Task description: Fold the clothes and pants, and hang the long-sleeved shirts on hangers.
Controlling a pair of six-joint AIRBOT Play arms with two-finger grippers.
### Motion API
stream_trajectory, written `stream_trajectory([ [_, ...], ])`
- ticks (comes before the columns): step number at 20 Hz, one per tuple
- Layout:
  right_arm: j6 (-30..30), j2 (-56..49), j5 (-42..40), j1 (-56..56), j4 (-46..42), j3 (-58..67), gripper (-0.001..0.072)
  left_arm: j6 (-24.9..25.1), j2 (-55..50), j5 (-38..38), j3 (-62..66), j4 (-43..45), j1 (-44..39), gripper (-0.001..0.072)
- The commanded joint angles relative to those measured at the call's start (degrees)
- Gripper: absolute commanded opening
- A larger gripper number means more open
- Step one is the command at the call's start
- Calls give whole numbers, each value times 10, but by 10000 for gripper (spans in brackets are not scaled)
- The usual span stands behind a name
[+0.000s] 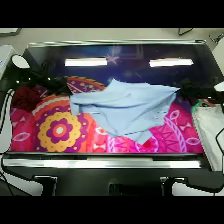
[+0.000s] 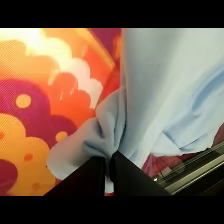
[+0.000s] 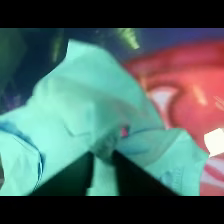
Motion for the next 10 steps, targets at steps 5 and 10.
stream_trajectory([
  [5,-128,-1,290,39,-74,-84,696,13,-1,-12,-79,2,-13,33],
  [10,-143,30,192,165,-31,-286,710,13,5,-12,-79,2,-14,33],
])
